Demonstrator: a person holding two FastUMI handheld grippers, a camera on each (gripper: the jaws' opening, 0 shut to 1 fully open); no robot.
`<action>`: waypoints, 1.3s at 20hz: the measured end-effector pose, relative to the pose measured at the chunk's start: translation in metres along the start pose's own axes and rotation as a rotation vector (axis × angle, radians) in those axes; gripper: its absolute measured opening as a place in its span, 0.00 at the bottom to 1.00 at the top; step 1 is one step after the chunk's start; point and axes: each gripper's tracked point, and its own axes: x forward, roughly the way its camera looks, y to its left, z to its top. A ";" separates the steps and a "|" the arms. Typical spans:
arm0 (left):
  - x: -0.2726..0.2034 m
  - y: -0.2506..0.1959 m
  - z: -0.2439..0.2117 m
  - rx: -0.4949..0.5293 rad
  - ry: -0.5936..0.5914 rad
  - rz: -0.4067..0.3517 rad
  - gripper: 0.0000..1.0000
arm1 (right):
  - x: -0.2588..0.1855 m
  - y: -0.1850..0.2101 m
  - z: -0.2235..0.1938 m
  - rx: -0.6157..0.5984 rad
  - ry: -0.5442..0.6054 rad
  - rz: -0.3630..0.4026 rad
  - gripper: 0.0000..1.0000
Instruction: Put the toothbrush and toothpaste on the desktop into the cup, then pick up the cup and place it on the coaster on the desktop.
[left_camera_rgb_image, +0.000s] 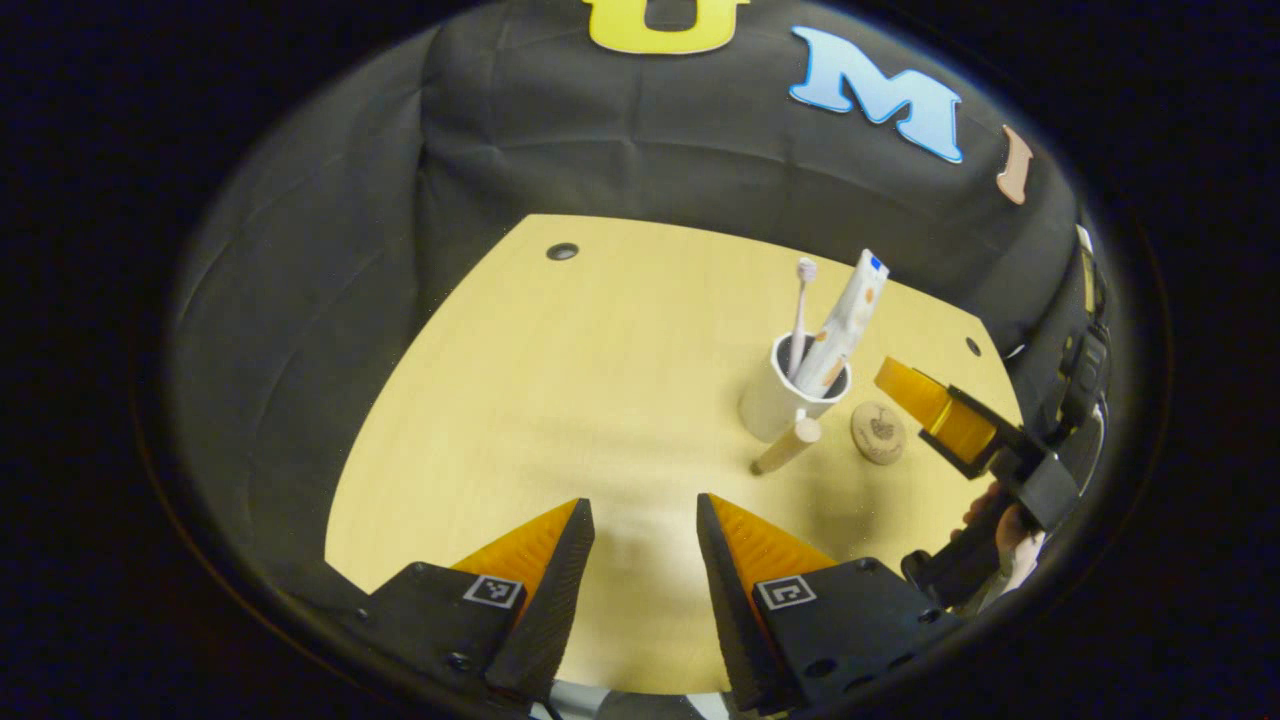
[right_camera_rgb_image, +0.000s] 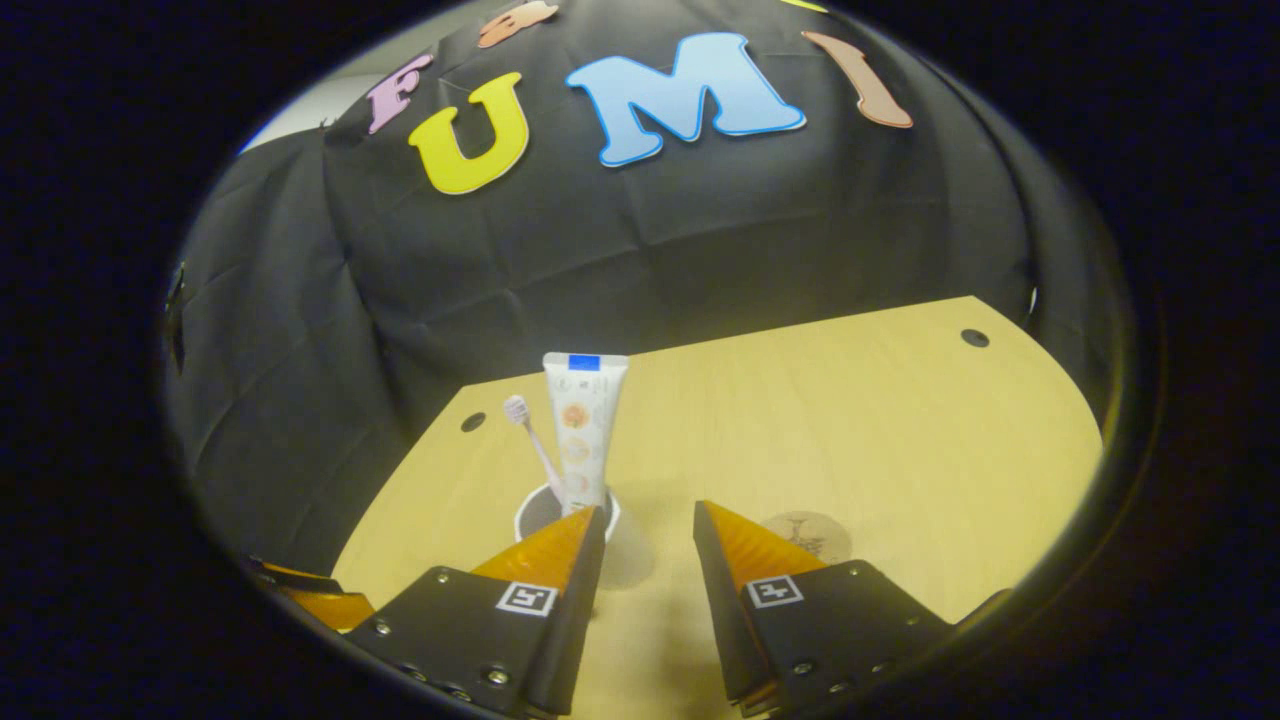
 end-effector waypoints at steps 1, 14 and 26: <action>0.006 -0.013 0.003 0.009 0.011 -0.030 0.70 | -0.006 -0.011 -0.001 0.007 0.003 -0.014 0.54; 0.082 -0.099 0.021 0.175 0.216 -0.161 0.76 | -0.058 -0.125 -0.010 0.146 0.014 -0.219 0.54; 0.139 -0.109 0.012 0.291 0.350 -0.100 0.75 | -0.086 -0.173 -0.029 0.224 0.045 -0.300 0.54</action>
